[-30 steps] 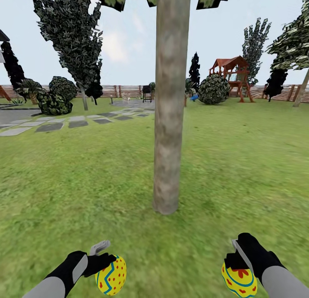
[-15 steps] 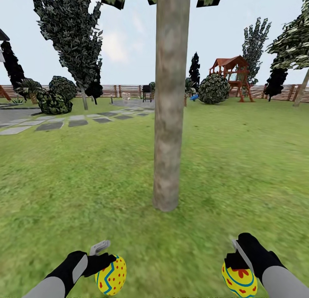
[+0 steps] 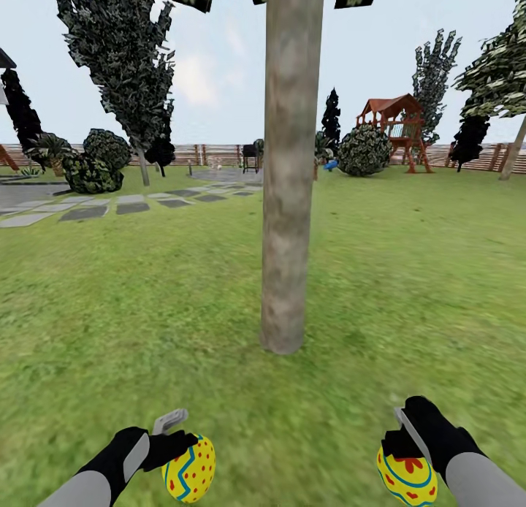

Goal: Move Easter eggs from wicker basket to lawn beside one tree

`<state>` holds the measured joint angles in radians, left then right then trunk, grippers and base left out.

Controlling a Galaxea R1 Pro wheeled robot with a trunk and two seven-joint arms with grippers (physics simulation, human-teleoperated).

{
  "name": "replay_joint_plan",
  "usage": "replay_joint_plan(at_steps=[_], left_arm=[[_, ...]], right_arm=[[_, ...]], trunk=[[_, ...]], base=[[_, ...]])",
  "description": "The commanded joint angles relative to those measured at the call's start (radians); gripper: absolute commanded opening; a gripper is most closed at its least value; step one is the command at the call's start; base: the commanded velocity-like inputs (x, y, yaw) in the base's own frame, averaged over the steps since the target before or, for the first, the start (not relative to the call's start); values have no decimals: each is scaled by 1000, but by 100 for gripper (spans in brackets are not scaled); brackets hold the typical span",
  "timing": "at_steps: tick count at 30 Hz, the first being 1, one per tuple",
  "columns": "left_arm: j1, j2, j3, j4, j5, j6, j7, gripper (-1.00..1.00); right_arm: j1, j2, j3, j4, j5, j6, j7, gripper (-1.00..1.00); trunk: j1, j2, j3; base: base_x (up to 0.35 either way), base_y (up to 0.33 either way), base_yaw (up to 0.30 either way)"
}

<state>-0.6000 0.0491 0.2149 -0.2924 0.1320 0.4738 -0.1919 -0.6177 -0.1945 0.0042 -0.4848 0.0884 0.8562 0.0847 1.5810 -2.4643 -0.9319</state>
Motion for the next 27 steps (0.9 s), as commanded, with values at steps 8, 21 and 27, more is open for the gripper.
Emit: replay_joint_plan(at_steps=[8,21,27], left_arm=[[0,0,3,-2,10,8,0,-100],[-1,0,3,-2,10,8,0,-100],[-1,14,7,-16,10,10,-3,-100]], right_arm=[[0,-2,0,-1,10,6,9,-100],[0,-2,0,-1,10,6,9,-100],[0,-2,0,-1,10,6,9,-100]], trunk=[[20,-36,-28],[26,-39,-79],[29,-41,-102]], base=[[0,0,0],[0,0,0],[0,0,0]])
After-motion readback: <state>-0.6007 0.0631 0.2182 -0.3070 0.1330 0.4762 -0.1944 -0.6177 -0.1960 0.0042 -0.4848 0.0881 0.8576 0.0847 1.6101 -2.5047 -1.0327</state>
